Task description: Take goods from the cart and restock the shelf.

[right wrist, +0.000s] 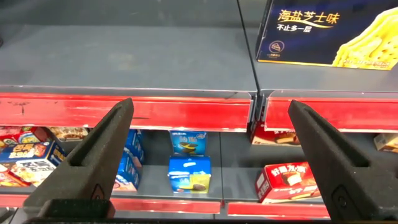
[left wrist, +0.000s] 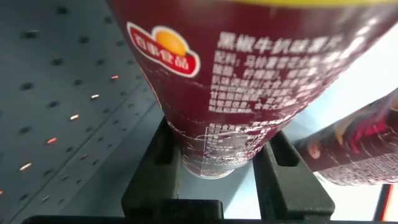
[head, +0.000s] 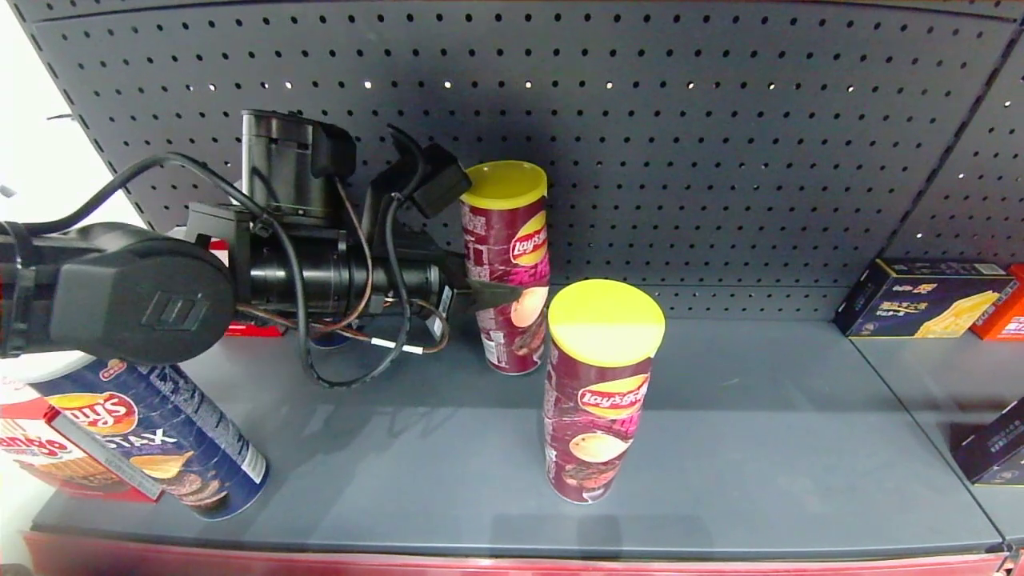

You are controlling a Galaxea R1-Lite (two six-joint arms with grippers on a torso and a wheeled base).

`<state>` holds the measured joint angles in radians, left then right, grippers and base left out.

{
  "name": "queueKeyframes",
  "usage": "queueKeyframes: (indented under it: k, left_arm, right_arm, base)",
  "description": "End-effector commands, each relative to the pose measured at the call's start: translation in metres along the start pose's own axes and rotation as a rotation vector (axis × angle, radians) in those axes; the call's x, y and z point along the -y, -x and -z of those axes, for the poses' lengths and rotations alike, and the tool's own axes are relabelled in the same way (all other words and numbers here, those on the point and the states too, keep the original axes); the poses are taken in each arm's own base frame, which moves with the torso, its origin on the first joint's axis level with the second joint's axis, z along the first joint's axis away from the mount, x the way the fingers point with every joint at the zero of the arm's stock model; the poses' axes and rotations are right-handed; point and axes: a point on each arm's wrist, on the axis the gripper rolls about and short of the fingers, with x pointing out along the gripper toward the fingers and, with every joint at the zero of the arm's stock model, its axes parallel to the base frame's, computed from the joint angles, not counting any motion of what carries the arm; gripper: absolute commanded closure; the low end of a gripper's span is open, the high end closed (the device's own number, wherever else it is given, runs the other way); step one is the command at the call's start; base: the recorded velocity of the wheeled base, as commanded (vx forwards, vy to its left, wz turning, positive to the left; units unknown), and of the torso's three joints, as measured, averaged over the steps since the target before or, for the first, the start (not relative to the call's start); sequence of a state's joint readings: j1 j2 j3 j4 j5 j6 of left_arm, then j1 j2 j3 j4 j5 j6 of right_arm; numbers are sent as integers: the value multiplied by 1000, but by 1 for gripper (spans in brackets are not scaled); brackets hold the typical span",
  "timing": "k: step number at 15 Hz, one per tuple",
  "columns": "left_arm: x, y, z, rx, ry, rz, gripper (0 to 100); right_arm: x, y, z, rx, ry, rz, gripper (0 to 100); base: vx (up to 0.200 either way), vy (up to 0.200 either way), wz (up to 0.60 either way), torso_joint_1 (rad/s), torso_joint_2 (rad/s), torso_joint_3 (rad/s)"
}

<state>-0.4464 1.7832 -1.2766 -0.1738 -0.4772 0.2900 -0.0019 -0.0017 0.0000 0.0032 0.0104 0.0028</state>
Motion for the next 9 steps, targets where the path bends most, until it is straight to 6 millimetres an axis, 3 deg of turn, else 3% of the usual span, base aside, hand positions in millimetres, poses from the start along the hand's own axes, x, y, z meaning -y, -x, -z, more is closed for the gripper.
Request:
queueKeyframes:
  k: [1,9]
  left_arm:
    - [-5,-9,7,-17,13,12,100]
    - [-17,-31,7,26,-31,26,100]
  right_arm:
    - [0,0,0,-2,0,-1,0]
    - [0,0,0,-2,0,-1,0]
  base:
    - [0,0,0,0,0,0]
    - [0,0,0,0,0,0]
